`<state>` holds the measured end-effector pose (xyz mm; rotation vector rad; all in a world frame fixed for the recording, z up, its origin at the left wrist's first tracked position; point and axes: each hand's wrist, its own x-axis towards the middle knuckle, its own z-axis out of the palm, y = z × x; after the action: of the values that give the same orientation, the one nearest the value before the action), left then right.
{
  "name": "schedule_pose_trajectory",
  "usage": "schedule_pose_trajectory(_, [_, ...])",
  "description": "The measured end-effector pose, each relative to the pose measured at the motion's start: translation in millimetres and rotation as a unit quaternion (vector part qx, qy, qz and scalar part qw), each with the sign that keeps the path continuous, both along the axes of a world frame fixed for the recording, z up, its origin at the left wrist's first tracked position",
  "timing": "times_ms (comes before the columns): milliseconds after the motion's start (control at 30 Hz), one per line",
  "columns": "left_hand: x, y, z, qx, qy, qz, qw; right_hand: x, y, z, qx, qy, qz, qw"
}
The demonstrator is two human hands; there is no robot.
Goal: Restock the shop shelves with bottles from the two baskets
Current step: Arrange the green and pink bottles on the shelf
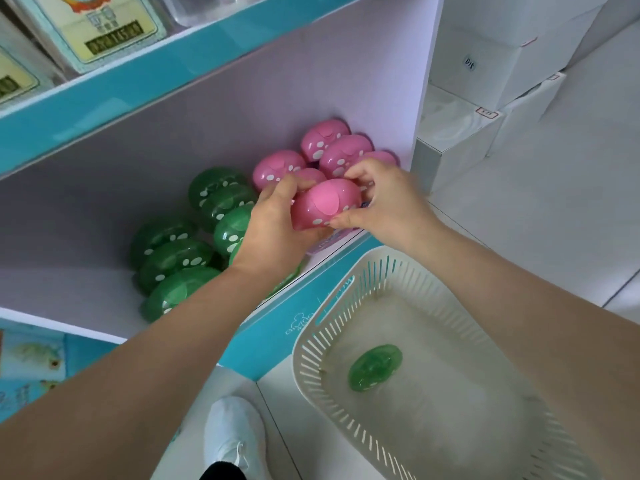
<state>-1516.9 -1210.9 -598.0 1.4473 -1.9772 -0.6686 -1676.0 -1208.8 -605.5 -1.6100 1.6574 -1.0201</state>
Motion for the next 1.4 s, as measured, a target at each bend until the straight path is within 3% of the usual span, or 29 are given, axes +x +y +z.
schedule_pose_trajectory(533, [-13,4,-13,-0.016,-0.167,0.032,0.985,5,0,-32,0.036,-0.011,-0.034,0.999])
schedule_pose_trajectory(833, [-21,-4,-3,-0.040,-0.345,0.065,0.935,20,-3,-36,0.006,0.020,-0.075,0.997])
schedule_pose_trajectory(1400, [-15,-13,-4,-0.086,-0.380,0.080,0.917,11,7,-27,0.047,0.016,0.020,0.999])
